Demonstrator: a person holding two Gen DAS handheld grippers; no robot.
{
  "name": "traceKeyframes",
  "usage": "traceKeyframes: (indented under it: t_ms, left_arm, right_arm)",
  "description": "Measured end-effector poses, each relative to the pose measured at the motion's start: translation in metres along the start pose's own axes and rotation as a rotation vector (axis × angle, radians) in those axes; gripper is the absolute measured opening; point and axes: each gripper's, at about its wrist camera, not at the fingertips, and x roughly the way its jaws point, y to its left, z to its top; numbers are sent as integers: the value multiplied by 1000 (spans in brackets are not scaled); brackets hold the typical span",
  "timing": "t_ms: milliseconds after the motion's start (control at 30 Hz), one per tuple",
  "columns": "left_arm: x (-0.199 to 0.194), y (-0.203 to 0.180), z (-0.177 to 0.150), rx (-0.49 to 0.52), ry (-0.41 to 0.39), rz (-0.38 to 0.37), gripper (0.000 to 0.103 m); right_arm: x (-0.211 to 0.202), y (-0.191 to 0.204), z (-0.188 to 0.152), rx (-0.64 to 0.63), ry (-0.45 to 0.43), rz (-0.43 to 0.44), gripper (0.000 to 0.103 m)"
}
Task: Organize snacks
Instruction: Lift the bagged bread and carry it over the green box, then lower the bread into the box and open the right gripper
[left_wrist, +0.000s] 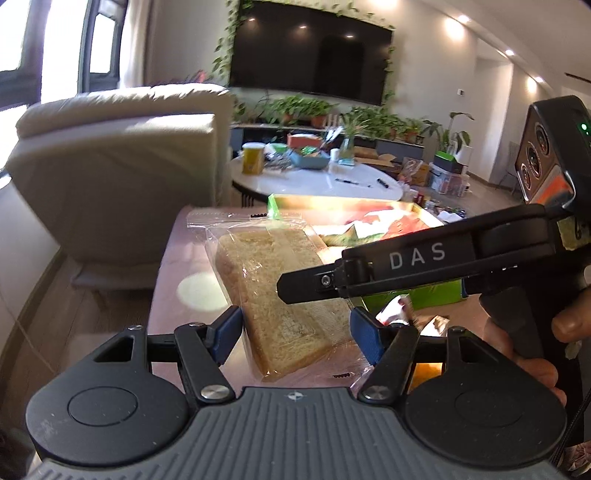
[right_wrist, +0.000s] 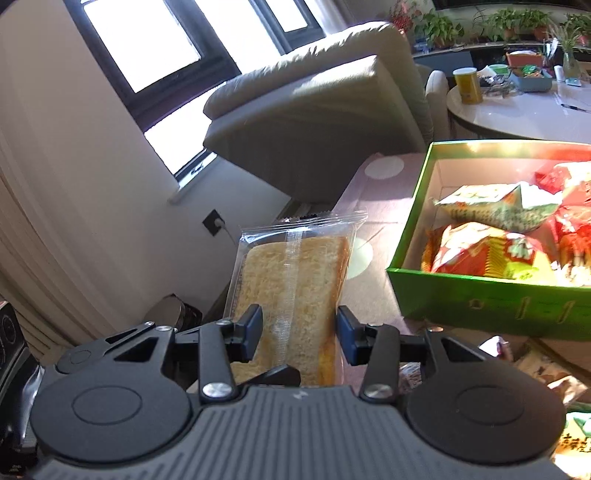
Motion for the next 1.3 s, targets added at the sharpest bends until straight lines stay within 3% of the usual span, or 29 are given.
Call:
traceKeyframes:
  t_ms: [300, 600, 767, 1300]
  left_arm:
    - [32, -26, 36, 15, -11, -57, 61]
    - [73, -50, 65, 50, 7, -83, 63]
    - [100, -48, 77, 12, 56, -107, 63]
    - [154, -41, 94, 40, 115, -71, 63]
  right_arm:
    - [-29, -32, 21, 71, -110, -36, 48]
    - [-32, -68, 45, 130, -162, -68, 49]
    - [-27, -85, 58, 151, -174, -83, 49]
    - [8, -127, 81, 228, -136, -63, 49]
